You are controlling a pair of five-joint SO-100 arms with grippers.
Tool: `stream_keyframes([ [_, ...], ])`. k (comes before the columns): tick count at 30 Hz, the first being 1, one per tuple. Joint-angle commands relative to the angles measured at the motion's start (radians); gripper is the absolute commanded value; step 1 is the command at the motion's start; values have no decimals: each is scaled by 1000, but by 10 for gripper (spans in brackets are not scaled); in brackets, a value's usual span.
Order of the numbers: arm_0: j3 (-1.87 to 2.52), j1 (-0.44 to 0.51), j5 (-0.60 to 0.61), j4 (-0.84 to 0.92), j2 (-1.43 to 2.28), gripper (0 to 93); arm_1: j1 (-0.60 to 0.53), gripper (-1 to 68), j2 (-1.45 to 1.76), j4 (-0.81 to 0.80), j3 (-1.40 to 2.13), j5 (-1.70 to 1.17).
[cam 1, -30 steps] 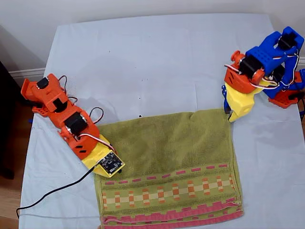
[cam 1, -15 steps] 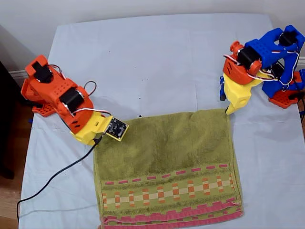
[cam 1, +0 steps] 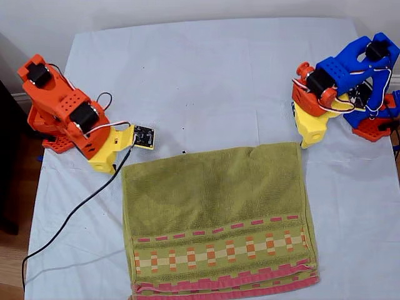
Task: Fold the towel.
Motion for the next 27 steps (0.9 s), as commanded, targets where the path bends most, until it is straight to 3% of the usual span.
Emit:
stream_keyframes([
  [1, -87, -26, -51, -9, -43, 390, 11, 324, 9, 8, -12, 26],
  [17, -67, -31, -284, -121, -179, 423, 5, 322, -121, 8, -115, 12],
  [22, 179, -87, -183, -400, -89, 419, 3, 322, -146, 8, -138, 5],
  [27, 179, -143, -100, -370, -69, 444, 5, 323, -160, 8, -161, -12],
])
